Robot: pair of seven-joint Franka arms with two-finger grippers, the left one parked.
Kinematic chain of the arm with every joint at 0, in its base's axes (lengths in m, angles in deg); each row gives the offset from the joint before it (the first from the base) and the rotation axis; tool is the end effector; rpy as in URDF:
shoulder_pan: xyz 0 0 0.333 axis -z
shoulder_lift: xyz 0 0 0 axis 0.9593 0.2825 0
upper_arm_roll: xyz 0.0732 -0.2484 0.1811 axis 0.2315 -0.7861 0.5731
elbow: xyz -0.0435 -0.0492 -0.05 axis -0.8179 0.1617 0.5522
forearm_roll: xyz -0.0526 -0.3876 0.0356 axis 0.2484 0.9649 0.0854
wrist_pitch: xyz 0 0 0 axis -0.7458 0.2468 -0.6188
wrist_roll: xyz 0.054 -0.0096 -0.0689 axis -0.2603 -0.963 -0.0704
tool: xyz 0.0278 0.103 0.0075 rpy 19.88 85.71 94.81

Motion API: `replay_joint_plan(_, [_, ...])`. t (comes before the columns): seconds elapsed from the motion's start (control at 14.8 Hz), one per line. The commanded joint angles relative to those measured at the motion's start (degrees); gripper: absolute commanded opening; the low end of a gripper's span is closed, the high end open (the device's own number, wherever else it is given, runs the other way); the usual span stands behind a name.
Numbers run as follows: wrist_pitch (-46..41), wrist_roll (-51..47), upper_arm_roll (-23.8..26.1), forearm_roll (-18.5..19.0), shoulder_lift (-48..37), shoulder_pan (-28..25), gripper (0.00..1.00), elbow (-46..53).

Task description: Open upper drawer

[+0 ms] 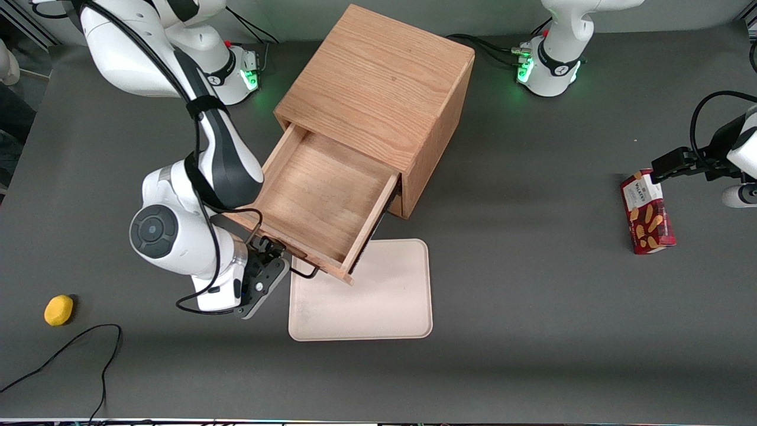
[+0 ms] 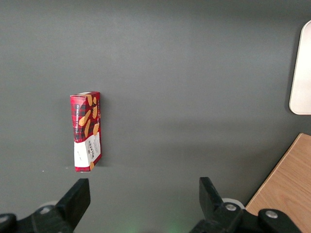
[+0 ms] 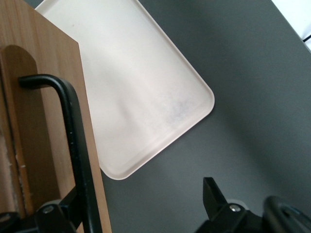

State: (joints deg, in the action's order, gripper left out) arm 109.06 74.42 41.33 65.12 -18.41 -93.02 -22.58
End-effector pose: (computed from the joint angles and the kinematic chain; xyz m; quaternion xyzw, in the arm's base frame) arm 0.6950 0.2435 0.3898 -0.9015 -0.4293 -0.0217 0.0491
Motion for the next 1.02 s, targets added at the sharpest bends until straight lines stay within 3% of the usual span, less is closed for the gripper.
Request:
replay_joint_plan(0.0, [-0.39, 1.68, 1.38, -1.16, 1.52, 1.93, 1.00, 2.72])
replay_joint_plan(0.68, [-0.65, 1.33, 3.32, -1.16, 2.14, 3.69, 1.00, 3.78])
replay_joint_plan(0.95, [-4.86, 0.71, 3.32, -1.25, 1.00, 3.78, 1.00, 4.91])
